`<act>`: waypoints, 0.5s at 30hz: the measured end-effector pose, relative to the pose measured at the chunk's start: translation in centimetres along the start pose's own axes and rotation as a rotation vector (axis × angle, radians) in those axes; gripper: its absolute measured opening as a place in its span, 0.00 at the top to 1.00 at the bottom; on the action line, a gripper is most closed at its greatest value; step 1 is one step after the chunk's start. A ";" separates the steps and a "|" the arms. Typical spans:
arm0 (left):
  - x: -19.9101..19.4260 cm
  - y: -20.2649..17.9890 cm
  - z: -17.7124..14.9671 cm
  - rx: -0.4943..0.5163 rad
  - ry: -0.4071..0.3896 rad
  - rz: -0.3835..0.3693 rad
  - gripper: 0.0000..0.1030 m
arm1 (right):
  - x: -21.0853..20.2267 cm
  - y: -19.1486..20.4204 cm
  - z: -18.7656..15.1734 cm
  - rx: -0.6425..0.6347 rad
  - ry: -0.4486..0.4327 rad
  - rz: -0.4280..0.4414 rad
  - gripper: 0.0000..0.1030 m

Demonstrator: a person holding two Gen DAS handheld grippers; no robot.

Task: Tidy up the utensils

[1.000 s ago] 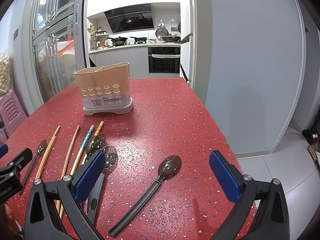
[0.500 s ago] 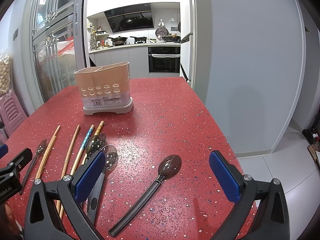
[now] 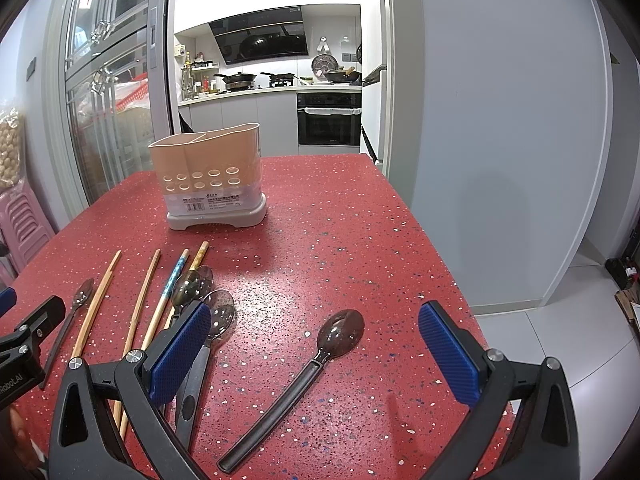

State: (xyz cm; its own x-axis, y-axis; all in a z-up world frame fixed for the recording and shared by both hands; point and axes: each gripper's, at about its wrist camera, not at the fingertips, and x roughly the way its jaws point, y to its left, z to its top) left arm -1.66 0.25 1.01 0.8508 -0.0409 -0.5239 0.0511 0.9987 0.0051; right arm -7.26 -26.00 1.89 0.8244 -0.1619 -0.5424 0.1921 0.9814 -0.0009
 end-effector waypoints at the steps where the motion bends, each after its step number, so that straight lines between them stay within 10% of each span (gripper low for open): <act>1: 0.0 0.0 -0.1 0.000 0.000 0.000 0.00 | 0.0 0.0 0.0 0.000 0.001 0.000 0.00; 15: -0.1 0.0 0.0 -0.001 0.000 -0.001 0.00 | 0.0 0.1 0.0 0.000 0.001 0.000 0.00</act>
State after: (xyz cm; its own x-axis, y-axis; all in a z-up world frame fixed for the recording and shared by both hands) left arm -1.74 0.22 1.05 0.8509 -0.0418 -0.5236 0.0512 0.9987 0.0037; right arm -7.26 -25.91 1.85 0.8239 -0.1613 -0.5433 0.1916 0.9815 -0.0008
